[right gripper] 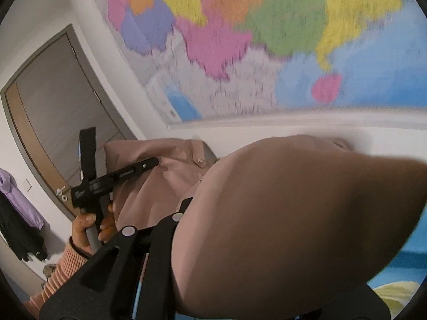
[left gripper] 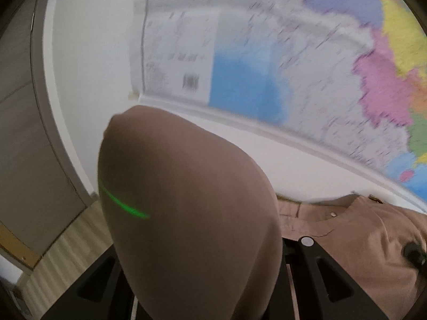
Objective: Fold large clothes
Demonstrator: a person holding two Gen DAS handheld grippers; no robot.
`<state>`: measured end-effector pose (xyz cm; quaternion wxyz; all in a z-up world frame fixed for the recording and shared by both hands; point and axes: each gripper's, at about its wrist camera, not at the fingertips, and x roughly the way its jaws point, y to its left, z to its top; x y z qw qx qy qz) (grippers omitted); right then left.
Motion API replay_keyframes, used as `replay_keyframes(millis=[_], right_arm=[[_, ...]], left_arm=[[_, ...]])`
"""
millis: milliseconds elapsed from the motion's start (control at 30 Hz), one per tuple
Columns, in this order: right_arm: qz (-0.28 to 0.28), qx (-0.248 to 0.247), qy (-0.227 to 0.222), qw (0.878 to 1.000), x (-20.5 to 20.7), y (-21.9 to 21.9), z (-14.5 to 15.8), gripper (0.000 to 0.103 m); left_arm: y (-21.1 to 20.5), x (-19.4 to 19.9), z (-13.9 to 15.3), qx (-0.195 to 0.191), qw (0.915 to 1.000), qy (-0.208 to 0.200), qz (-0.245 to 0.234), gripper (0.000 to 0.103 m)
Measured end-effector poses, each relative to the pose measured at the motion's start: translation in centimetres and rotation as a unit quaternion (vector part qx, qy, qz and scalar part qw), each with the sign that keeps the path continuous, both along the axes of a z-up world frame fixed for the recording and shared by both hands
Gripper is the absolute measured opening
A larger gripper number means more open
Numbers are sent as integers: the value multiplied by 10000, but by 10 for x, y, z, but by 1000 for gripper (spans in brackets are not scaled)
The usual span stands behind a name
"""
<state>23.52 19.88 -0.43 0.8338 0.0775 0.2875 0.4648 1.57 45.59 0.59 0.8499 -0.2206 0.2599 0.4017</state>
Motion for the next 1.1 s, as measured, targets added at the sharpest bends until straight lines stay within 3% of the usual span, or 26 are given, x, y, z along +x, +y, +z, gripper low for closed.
replay_keyframes(millis=[167, 267, 533, 767, 833, 967, 1100], right_arm=[[145, -372, 699, 9968, 2, -6, -63, 15], [185, -301, 1059, 9937, 4, -17, -80, 18], [195, -308, 1375, 9898, -3, -44, -84, 39], [30, 16, 1632, 9866, -5, -76, -75, 55], [-31, 263, 1768, 9839, -3, -94, -76, 48], [82, -92, 1774, 9841, -9, -90, -79, 20], [414, -184, 1743, 9837, -28, -77, -75, 14]], left_arm=[[15, -5, -64, -576, 9976, 359, 163, 17], [18, -15, -82, -781, 9962, 336, 189, 19], [23, -20, -88, -897, 9949, 392, 228, 21], [25, -23, -94, -979, 9938, 462, 235, 22], [24, -22, -95, -967, 9938, 498, 224, 23], [24, -18, -96, -931, 9933, 633, 271, 25], [37, -18, -90, -948, 9929, 601, 385, 23]])
